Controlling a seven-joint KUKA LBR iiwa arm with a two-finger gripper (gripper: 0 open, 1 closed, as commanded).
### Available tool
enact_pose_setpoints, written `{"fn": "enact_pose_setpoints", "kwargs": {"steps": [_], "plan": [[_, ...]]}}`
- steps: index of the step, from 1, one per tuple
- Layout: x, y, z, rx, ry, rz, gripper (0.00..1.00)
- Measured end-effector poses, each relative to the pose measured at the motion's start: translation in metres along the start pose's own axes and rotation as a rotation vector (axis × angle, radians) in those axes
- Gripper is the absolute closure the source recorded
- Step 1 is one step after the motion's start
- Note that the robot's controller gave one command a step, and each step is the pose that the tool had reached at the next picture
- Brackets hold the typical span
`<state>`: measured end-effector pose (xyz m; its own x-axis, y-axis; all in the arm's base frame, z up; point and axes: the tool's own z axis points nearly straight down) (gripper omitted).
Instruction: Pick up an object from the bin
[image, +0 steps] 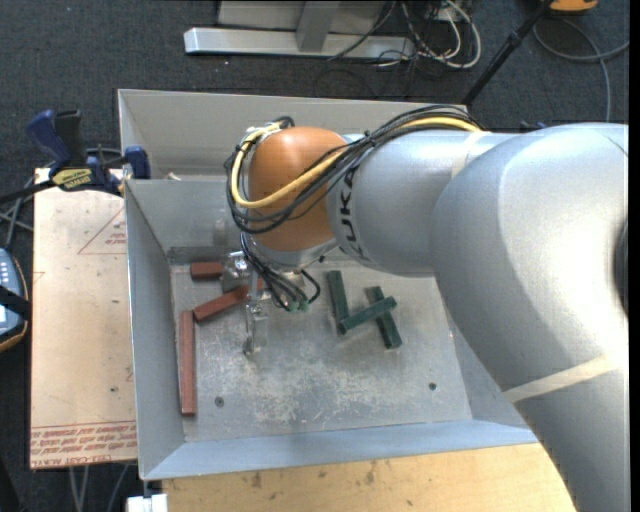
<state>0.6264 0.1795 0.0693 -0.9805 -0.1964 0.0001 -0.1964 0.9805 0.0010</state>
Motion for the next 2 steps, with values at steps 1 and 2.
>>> {"fn": "enact_pose_setpoints", "kwargs": {"steps": [1,2], "plan": [[-0.0068,0.0376,-0.0013,0.002,-0.004,-0.16,0.0],[-0.0059,0.0369,-0.0005,-0.002,-0.002,-0.147,0.0]]}}
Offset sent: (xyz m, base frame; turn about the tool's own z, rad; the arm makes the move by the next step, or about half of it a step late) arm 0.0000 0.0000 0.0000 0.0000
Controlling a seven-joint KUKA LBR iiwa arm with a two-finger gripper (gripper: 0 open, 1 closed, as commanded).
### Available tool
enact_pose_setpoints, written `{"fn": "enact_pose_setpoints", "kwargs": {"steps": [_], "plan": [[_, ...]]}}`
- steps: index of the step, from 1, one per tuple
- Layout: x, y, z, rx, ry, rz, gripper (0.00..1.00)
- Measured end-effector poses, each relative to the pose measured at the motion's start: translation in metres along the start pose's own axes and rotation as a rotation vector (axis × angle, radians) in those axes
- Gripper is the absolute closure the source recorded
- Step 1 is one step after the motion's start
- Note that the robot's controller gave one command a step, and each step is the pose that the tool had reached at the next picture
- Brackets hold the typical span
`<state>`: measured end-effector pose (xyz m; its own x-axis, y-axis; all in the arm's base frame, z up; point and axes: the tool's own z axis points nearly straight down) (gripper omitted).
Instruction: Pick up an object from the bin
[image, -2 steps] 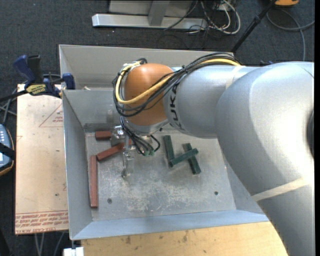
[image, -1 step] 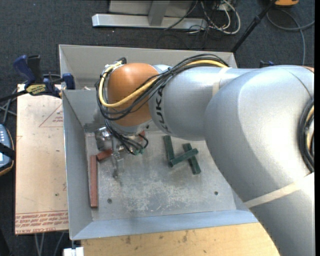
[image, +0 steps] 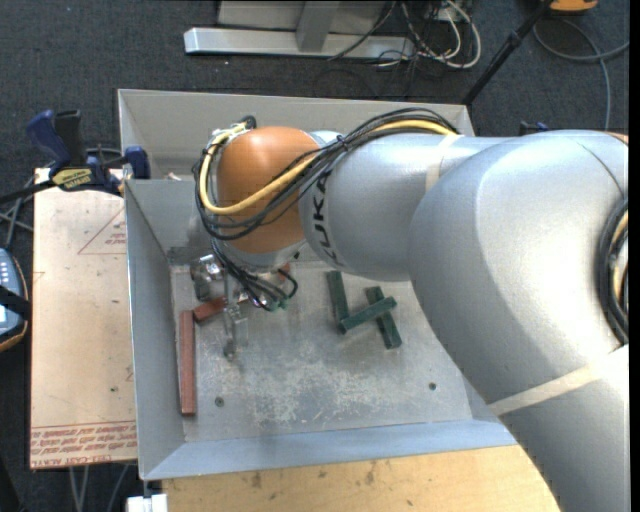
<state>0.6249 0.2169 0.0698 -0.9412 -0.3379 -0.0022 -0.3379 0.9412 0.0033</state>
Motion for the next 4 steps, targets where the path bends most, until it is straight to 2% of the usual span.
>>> {"fn": "enact_pose_setpoints", "kwargs": {"steps": [1,3,4], "plan": [[0.017,-0.051,-0.002,0.001,-0.003,0.053,1.0],[0.019,-0.052,-0.007,0.001,0.004,0.053,1.0],[0.021,-0.052,-0.028,0.001,0.01,0.052,1.0]]}}
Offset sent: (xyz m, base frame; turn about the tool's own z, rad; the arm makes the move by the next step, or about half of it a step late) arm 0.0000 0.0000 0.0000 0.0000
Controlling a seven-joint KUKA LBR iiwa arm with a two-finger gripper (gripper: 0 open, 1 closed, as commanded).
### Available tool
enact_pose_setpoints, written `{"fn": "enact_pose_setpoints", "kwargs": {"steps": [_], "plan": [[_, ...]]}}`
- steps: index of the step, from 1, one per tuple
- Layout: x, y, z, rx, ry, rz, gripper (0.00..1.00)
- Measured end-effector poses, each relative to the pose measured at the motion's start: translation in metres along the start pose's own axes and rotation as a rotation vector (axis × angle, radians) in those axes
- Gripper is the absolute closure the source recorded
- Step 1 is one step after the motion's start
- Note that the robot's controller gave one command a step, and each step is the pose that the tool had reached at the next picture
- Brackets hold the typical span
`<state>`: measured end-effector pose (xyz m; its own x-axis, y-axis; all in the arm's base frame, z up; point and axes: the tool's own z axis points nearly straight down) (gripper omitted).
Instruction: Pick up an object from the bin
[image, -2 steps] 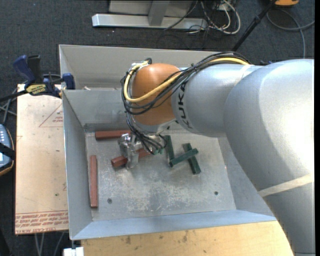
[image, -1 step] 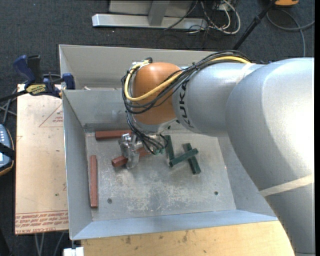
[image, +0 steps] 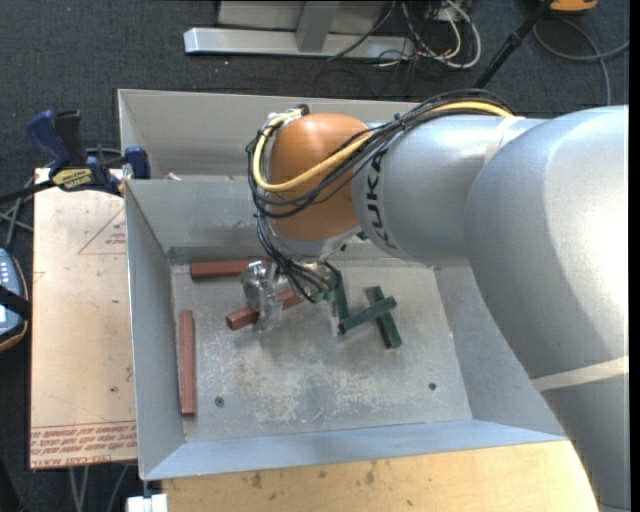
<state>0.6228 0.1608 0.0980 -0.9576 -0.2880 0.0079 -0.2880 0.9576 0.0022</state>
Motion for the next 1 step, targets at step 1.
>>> {"fn": "enact_pose_setpoints", "kwargs": {"steps": [1], "plan": [[-0.0016,0.0,-0.0233,0.001,-0.006,0.0,1.0]]}}
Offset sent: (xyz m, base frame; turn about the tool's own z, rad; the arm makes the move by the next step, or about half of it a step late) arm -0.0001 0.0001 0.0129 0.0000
